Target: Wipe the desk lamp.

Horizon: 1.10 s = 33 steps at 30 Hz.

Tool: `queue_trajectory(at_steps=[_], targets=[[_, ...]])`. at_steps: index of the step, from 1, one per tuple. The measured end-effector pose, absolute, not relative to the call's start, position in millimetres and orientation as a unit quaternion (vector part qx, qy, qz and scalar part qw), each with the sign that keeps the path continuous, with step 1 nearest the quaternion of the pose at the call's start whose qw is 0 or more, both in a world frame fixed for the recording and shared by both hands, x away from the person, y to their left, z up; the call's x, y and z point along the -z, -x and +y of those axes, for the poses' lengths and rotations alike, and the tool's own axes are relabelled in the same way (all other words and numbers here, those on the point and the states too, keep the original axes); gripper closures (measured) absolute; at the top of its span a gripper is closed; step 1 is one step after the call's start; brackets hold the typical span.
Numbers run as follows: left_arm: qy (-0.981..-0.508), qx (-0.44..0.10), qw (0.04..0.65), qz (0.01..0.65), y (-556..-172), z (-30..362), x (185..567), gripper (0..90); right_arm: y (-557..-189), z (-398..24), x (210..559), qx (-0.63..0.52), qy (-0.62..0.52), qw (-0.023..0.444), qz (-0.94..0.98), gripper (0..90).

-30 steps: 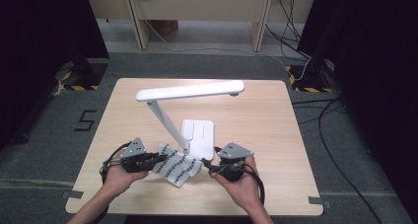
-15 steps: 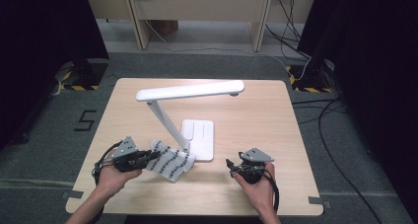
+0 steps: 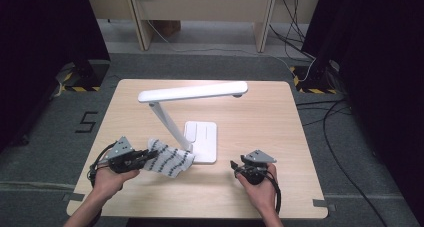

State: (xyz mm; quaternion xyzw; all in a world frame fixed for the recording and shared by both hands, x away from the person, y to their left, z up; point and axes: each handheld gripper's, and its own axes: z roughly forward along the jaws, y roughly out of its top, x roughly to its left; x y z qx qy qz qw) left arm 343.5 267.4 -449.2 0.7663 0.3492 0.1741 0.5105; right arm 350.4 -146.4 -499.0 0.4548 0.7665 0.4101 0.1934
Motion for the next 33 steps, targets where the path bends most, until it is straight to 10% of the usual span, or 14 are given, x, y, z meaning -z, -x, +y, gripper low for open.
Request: queue_trajectory(at_steps=[21, 33], targets=[[-0.734, -0.211, 0.526, 0.374, -335, 287, 427, 83.7, -378, -102, 485, -0.422, -0.396, 0.188, 0.794, 88.6], [-0.708, -0.244, 0.545, 0.377, -336, 306, 397, 83.7, -404, -51, 496, -0.408, -0.379, 0.179, 0.811, 90.0]])
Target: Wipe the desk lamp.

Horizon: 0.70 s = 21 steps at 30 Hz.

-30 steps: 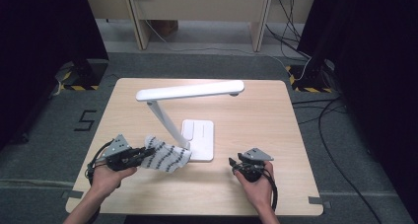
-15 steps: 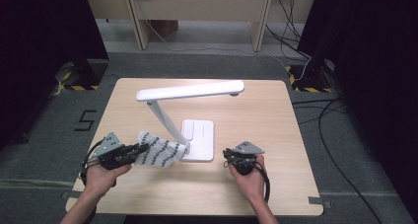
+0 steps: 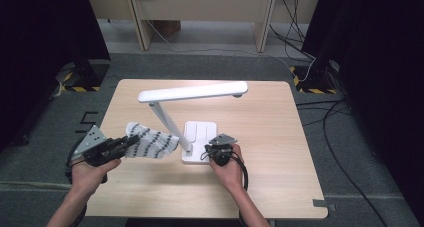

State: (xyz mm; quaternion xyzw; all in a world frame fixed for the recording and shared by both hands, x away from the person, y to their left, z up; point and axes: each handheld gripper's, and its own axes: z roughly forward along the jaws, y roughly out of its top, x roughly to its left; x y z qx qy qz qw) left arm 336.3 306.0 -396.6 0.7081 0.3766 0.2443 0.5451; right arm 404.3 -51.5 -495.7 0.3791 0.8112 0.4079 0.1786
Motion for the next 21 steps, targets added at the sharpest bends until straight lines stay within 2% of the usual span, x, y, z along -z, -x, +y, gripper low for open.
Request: queue_trajectory(at_steps=[21], targets=[[-0.681, -0.285, 0.561, 0.376, -346, 320, 349, 83.7, -413, -36, 506, -0.396, -0.379, 0.177, 0.817, 90.0]])
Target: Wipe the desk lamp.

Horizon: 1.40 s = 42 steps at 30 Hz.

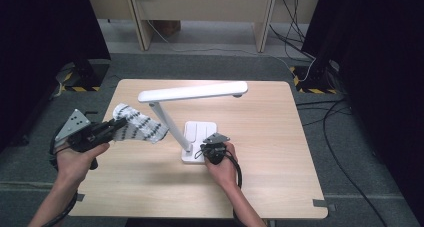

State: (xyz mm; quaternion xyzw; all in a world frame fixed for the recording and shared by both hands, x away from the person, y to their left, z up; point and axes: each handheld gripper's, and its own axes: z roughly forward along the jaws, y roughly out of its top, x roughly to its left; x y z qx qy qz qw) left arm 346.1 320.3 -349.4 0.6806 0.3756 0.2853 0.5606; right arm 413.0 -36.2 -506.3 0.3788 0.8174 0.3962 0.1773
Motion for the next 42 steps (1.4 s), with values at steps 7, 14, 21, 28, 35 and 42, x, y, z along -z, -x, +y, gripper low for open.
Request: queue_trajectory(at_steps=[7, 14, 21, 28, 35, 42], targets=[[-0.670, -0.303, 0.565, 0.373, -350, 322, 331, 83.8, -414, -39, 507, -0.398, -0.379, 0.180, 0.816, 90.0], [-0.660, -0.314, 0.572, 0.373, -352, 321, 320, 83.8, -414, -41, 509, -0.403, -0.380, 0.183, 0.812, 90.0], [-0.650, -0.326, 0.577, 0.372, -355, 320, 307, 83.8, -413, -41, 510, -0.407, -0.379, 0.188, 0.810, 90.0], [-0.635, -0.337, 0.593, 0.362, -354, 317, 291, 83.8, -412, -41, 511, -0.406, -0.379, 0.190, 0.809, 90.0], [-0.626, -0.344, 0.603, 0.355, -354, 313, 280, 83.8, -412, -40, 511, -0.407, -0.379, 0.194, 0.808, 90.0], [-0.623, -0.342, 0.612, 0.348, -357, 304, 271, 83.8, -411, -40, 511, -0.407, -0.378, 0.195, 0.808, 90.0]])
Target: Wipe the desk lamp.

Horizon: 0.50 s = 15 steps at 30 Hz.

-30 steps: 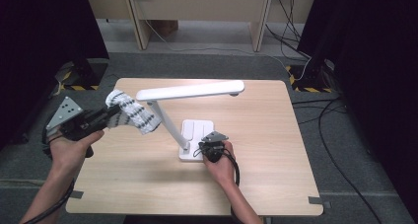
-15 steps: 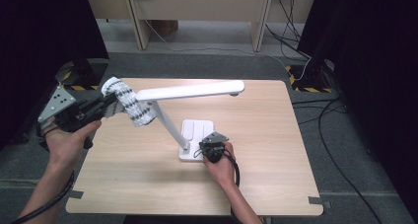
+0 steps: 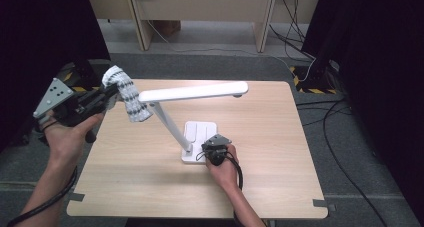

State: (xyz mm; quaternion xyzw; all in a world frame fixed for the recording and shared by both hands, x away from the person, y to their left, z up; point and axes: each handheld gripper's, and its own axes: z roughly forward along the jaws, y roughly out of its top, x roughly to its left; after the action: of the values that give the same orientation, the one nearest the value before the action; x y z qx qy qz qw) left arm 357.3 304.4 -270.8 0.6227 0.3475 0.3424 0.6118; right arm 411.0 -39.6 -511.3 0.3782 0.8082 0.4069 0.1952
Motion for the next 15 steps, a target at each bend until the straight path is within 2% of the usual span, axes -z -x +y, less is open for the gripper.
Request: queue_trajectory(at_steps=[15], targets=[[-0.644, -0.313, 0.619, 0.322, -363, 269, 265, 83.7, -411, -38, 512, -0.409, -0.376, 0.194, 0.808, 90.0]])
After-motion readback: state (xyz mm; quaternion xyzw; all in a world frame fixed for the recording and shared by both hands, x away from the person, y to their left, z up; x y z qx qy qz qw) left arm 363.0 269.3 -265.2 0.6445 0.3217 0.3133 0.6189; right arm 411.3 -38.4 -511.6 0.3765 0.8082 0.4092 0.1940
